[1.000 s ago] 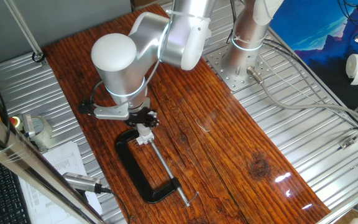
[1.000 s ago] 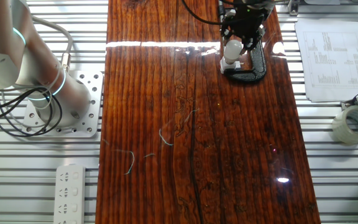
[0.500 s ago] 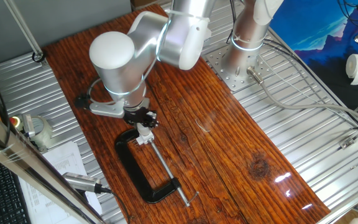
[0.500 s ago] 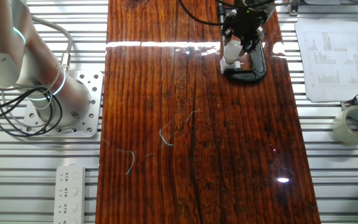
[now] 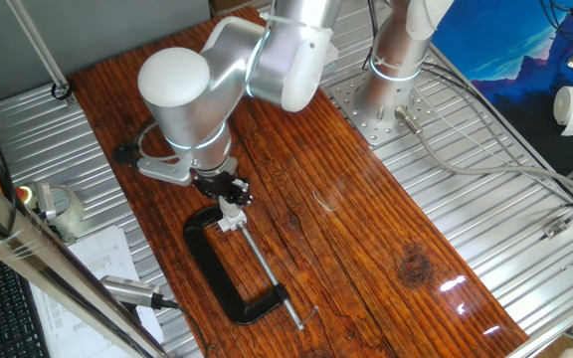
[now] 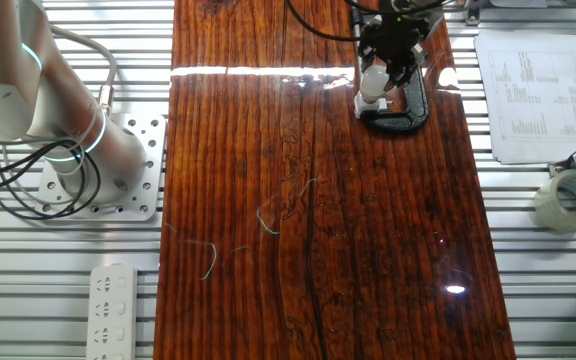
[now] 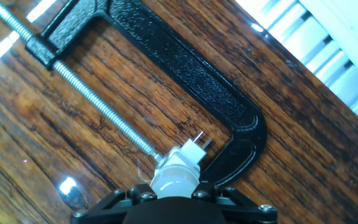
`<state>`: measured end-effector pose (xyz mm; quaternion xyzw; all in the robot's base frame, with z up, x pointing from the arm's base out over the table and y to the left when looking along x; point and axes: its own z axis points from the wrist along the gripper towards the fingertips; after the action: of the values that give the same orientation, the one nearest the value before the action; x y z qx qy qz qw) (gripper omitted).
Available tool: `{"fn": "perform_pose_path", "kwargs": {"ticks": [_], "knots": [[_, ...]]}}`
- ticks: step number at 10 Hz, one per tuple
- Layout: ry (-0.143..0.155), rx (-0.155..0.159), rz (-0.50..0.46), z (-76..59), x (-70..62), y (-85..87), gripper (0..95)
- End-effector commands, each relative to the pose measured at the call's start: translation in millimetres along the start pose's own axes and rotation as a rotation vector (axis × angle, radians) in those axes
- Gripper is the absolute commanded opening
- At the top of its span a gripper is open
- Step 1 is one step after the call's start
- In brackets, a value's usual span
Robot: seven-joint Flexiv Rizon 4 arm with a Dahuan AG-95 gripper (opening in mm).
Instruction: Install the light bulb by rotating it
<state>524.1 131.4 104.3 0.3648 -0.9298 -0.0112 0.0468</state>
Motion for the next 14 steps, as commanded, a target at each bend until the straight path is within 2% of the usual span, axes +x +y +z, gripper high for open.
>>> {"fn": "perform_pose_path", "kwargs": {"ticks": [1, 7, 10, 14], "knots": [[0.01, -0.011, 0.071, -0.4, 0.8, -0.5, 19.0], [0.018, -0.02, 0.214, 0.4, 0.8, -1.2, 19.0], [0.011, -0.047, 0.285, 0.4, 0.8, -1.2, 19.0], [0.013, -0.049, 0.359, 0.2, 0.8, -1.1, 19.0]]}}
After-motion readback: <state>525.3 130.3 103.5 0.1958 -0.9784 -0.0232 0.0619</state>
